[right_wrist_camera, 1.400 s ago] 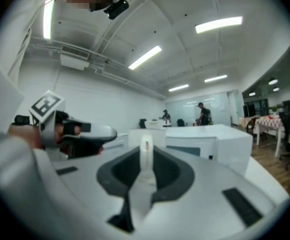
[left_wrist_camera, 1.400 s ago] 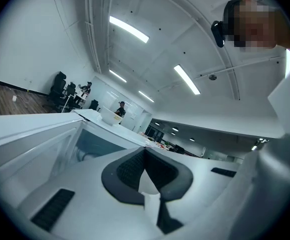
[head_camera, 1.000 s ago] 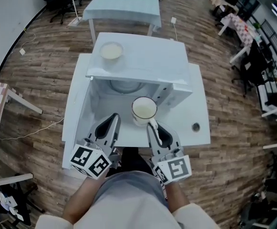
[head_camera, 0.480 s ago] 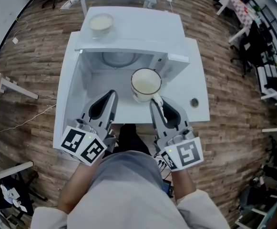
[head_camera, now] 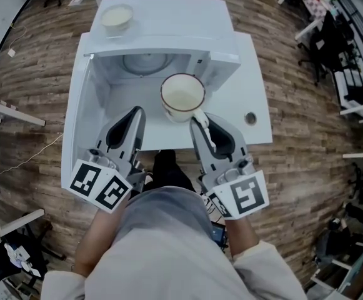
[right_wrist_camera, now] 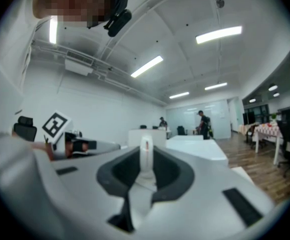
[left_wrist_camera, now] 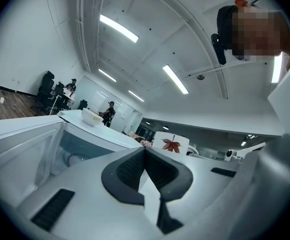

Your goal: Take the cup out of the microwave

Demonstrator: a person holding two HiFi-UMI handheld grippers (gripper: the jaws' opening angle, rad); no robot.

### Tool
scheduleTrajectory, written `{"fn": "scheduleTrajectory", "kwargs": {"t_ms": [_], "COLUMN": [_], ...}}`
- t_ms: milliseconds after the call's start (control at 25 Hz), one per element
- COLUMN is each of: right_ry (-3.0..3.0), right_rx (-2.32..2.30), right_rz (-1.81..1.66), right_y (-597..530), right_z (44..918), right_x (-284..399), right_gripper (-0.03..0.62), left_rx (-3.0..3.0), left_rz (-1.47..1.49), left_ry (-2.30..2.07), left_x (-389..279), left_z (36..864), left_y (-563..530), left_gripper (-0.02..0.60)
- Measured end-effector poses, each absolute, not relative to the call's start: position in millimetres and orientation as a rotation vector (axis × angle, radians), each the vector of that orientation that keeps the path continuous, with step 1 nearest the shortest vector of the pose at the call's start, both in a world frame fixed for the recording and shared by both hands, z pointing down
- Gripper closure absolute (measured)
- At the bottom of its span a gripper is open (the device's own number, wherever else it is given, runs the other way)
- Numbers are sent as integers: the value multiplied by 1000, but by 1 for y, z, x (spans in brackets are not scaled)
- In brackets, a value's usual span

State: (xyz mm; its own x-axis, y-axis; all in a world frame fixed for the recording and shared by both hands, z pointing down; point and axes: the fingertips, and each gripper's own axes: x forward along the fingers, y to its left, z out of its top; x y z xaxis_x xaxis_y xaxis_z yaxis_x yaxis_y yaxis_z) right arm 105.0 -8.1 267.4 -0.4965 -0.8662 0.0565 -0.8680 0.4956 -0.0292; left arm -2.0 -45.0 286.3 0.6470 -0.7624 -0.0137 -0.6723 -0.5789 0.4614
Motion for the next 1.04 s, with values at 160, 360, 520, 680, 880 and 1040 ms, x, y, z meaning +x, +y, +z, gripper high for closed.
{"fn": "scheduleTrajectory", "kwargs": {"t_ms": [160, 360, 520, 680, 880, 1040], "right_ry": [-2683, -2677, -2672, -2678, -2686, -2688], "right_rx": [1563, 1561, 1570, 1582, 1584, 1582], "right_rz": [88, 90, 85, 96, 112, 105], "right_y": [-9, -9, -8, -4, -1, 0], "right_z": [269, 270, 268, 267, 270, 267], "right_x": [107, 101, 98, 98, 92, 89], "right_gripper": [523, 523, 523, 523, 523, 523], "left_rx": [2448, 2452, 2452, 2450, 2439, 2444], "left_rz": [-290, -294, -313, -322, -326, -337], "left_ry": [-1133, -1124, -1120, -1121, -1123, -1126], "left_x": [-1, -3, -5, -7, -13, -15], "left_z": [287, 286, 283, 282, 284, 278], "left_y": [-47, -48, -51, -47, -44, -44], "left_gripper": [567, 566, 566, 566, 568, 567]}}
